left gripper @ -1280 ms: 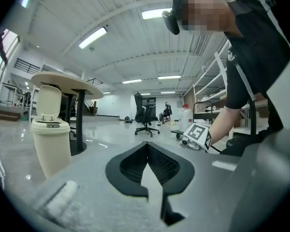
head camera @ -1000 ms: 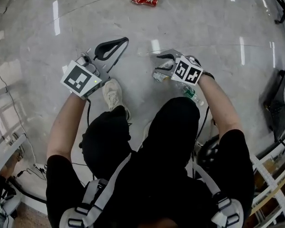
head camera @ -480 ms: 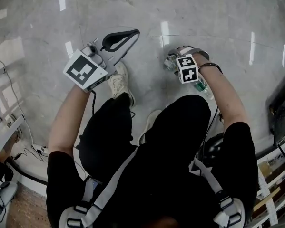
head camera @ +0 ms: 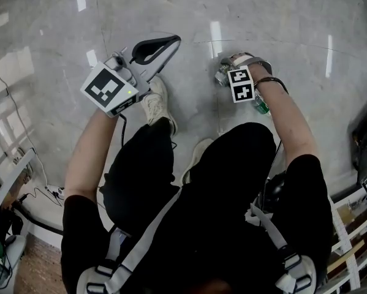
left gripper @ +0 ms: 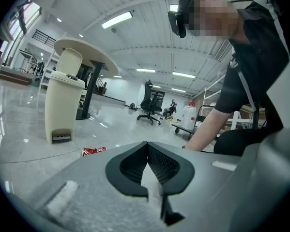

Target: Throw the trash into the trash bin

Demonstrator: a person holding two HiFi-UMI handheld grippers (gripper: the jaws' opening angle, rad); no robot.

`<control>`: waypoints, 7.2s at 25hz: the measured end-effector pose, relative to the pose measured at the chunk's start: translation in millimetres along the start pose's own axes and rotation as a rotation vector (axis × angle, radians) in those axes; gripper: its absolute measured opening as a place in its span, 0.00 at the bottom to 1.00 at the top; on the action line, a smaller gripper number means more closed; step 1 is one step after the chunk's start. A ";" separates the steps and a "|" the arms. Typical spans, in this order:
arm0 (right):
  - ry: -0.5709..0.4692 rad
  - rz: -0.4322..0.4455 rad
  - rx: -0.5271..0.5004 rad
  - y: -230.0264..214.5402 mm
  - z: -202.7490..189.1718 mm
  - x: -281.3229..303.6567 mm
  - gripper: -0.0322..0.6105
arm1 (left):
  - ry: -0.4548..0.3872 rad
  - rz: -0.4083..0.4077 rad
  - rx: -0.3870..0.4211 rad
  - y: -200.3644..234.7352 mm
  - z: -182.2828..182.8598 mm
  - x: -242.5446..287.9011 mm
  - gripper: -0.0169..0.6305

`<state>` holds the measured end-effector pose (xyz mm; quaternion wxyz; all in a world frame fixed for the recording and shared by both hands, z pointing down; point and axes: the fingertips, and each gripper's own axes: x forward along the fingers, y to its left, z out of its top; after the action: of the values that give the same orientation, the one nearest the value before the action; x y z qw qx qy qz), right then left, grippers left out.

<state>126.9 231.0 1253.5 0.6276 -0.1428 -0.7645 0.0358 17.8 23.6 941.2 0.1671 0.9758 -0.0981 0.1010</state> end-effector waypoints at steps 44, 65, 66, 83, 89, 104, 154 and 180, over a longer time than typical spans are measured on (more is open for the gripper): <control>-0.833 -0.917 0.456 27.9 217.5 -923.9 0.63 | -0.273 0.239 0.115 -146.6 609.3 -170.8 0.03; -1.065 -0.981 0.496 -134.7 260.4 -1015.6 0.63 | -0.392 0.371 0.137 -15.0 681.1 -268.0 0.03; -1.077 -0.976 0.497 -144.7 259.0 -1016.1 0.63 | -0.388 0.368 0.139 -8.8 682.2 -265.7 0.03; -1.078 -0.899 0.428 -370.3 180.0 -1055.3 0.63 | -0.379 0.404 0.136 173.4 761.6 -159.6 0.03; -1.081 -0.846 0.472 -424.2 161.5 -1036.6 0.63 | -0.334 0.428 0.072 218.5 753.2 -134.3 0.03; -1.034 -0.737 0.840 -540.1 120.7 -919.6 0.63 | -0.187 0.374 -0.024 324.9 687.2 -103.9 0.03; -1.010 -0.855 1.070 -526.1 60.0 -893.4 0.08 | -0.135 0.486 -0.077 364.6 633.0 -88.0 0.03; -1.264 -1.188 0.920 -384.2 187.8 -1045.1 0.06 | -0.417 0.574 0.077 242.5 733.9 -289.6 0.03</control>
<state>57.3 -388.4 311.8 0.0131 0.5689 -0.8185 0.0786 -194.3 -408.9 271.0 0.0715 0.9138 -0.3963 -0.0537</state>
